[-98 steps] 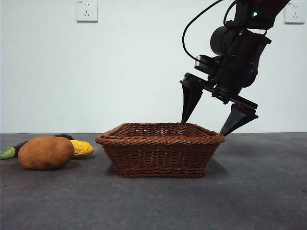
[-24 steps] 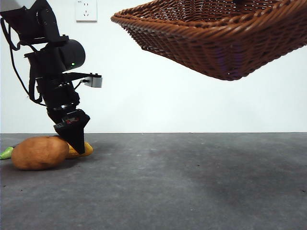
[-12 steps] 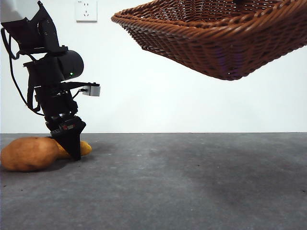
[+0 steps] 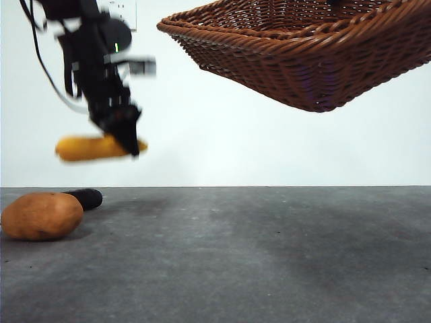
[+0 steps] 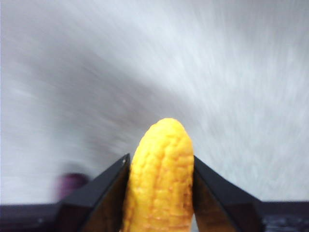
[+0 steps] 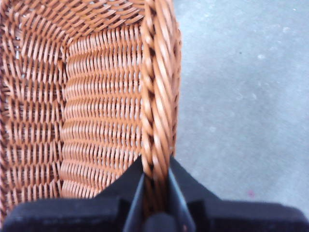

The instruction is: Help me put the vegetables on the table into the basket

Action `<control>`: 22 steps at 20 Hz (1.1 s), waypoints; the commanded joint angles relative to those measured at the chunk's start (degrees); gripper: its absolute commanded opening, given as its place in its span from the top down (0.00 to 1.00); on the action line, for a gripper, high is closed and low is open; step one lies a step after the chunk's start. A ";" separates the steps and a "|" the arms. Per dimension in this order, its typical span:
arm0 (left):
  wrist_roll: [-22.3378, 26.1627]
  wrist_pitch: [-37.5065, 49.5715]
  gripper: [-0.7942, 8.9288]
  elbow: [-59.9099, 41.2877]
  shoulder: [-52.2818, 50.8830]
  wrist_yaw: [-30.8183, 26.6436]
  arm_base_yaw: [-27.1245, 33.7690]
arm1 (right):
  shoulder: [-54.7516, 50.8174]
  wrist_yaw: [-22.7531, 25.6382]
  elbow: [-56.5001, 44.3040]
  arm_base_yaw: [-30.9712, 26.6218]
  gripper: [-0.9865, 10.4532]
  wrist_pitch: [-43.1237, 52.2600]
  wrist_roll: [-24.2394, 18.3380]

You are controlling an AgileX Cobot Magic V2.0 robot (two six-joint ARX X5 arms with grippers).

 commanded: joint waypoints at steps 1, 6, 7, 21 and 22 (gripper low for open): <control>-3.58 -1.51 0.92 0.70 -7.17 2.78 -0.15 | 0.26 2.01 -0.22 0.02 0.92 -0.28 1.64; -6.64 -13.81 0.92 0.66 -23.02 10.47 -0.61 | 1.79 2.49 -9.49 -0.35 0.92 8.52 7.45; -8.02 -15.72 0.92 0.63 -25.68 10.51 -1.92 | 1.88 1.60 -12.37 -0.35 0.92 11.23 9.20; -26.03 7.06 0.92 -22.88 -27.67 3.78 -37.90 | 2.10 -5.01 -22.77 -0.24 0.92 19.52 16.70; -26.27 8.02 0.92 -22.88 -24.76 3.96 -38.86 | 2.10 -5.01 -22.77 -0.24 0.92 19.52 16.66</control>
